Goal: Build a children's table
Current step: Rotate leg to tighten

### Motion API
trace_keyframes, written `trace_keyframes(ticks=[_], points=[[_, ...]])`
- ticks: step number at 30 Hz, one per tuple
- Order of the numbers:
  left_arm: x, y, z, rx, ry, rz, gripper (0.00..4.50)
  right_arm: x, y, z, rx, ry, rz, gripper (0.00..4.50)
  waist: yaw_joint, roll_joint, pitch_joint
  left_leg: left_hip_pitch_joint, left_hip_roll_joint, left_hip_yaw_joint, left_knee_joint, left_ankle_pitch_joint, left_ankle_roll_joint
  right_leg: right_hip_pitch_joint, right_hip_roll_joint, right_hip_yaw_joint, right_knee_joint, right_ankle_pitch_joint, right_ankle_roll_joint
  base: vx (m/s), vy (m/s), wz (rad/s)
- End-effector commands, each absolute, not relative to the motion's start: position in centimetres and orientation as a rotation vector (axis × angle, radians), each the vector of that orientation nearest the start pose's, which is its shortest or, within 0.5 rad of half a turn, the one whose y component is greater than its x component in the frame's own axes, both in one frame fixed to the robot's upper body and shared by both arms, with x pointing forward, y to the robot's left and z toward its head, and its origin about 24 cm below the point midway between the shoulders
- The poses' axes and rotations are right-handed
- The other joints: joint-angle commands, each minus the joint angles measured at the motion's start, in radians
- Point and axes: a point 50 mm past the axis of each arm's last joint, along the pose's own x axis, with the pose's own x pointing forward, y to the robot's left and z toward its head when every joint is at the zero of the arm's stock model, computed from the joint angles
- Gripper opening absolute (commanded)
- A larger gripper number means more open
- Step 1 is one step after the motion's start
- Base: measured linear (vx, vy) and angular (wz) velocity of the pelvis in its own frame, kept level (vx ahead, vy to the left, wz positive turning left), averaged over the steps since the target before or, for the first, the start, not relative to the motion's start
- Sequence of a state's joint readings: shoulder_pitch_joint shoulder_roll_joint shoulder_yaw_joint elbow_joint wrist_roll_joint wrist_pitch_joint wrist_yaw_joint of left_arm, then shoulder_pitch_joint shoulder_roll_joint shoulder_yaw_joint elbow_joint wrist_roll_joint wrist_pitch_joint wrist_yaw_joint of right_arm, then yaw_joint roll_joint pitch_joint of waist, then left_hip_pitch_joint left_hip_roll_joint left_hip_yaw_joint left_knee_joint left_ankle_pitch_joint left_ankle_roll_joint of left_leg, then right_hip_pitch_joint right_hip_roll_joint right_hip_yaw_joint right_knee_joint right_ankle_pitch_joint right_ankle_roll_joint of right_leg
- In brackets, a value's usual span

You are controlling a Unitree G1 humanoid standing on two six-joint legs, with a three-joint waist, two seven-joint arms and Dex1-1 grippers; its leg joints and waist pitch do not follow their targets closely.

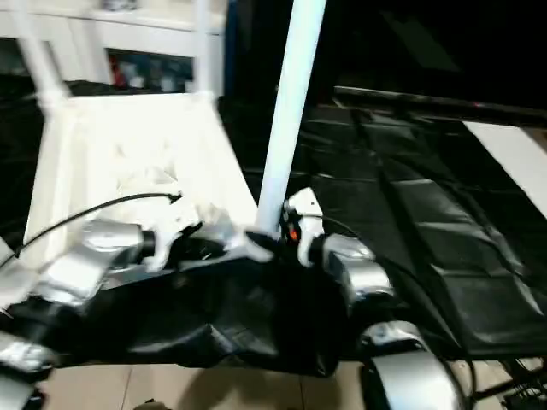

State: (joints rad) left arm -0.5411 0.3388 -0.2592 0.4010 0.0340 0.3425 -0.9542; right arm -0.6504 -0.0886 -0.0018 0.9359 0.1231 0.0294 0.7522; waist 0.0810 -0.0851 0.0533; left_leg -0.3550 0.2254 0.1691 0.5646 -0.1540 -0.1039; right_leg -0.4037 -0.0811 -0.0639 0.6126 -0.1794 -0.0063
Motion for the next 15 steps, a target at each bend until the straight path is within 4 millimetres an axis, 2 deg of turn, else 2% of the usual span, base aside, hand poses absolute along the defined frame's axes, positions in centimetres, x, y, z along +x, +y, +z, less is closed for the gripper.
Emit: trace_keyframes(ticks=[1,3,4,5,7,11,13,15], points=[[32.7,9.9,7.2,0.357,0.372,-1.053,0.00,33.5,-8.6,0.6,0.097,0.419,0.734,2.67,-0.002,0.016,-0.056,0.007,0.003,-0.002,-0.069,-0.376,-0.039,0.030,-0.054,0.032,-0.094,-0.466,-0.123,0.000,0.000,0.00],[32.7,9.2,7.2,0.355,0.359,-1.044,0.00,33.6,-7.7,0.6,0.090,0.407,0.699,2.67,-0.004,0.015,-0.058,0.010,0.003,-0.002,-0.068,-0.381,-0.039,0.028,-0.054,0.032,-0.096,-0.463,-0.121,0.000,0.000,0.00],[32.7,9.0,7.3,0.355,0.355,-1.051,0.00,33.5,-7.4,0.7,0.082,0.394,0.704,2.67,-0.006,0.015,-0.058,0.007,0.002,-0.001,-0.068,-0.374,-0.035,0.029,-0.054,0.033,-0.095,-0.446,-0.123,0.000,0.000,0.00],[32.6,8.9,7.3,0.355,0.353,-1.055,0.00,33.5,-7.0,0.9,0.085,0.374,0.716,2.67,-0.007,0.020,-0.060,0.008,0.003,0.000,-0.068,-0.373,-0.032,0.028,-0.052,0.034,-0.094,-0.417,-0.129,0.000,0.000,0.00],[32.5,8.9,7.3,0.359,0.351,-1.058,0.00,33.5,-6.6,1.2,0.108,0.346,0.746,3.23,-0.007,0.018,-0.062,0.004,0.004,0.001,-0.068,-0.356,-0.025,0.032,-0.050,0.035,-0.087,-0.362,-0.144,0.000,0.000,0.00],[32.4,9.4,7.2,0.389,0.343,-1.070,0.00,33.7,-6.7,1.7,0.093,0.324,0.778,3.46,-0.007,0.019,-0.063,0.001,0.004,0.004,-0.067,-0.316,-0.013,0.038,-0.048,0.036,-0.078,-0.281,-0.170,0.000,0.000,0.00],[32.4,9.9,7.0,0.412,0.356,-1.071,0.00,33.8,-7.1,2.0,0.057,0.304,0.807,3.71,-0.007,0.018,-0.063,0.002,0.005,0.005,-0.067,-0.313,-0.011,0.038,-0.048,0.037,-0.076,-0.267,-0.176,0.000,0.000,0.00],[32.2,10.2,6.7,0.421,0.386,-1.073,0.00,33.8,-7.6,2.1,0.040,0.292,0.821,3.71,-0.007,0.018,-0.063,0.002,0.005,0.006,-0.067,-0.307,-0.009,0.039,-0.048,0.037,-0.075,-0.258,-0.181,0.000,0.000,0.00]])
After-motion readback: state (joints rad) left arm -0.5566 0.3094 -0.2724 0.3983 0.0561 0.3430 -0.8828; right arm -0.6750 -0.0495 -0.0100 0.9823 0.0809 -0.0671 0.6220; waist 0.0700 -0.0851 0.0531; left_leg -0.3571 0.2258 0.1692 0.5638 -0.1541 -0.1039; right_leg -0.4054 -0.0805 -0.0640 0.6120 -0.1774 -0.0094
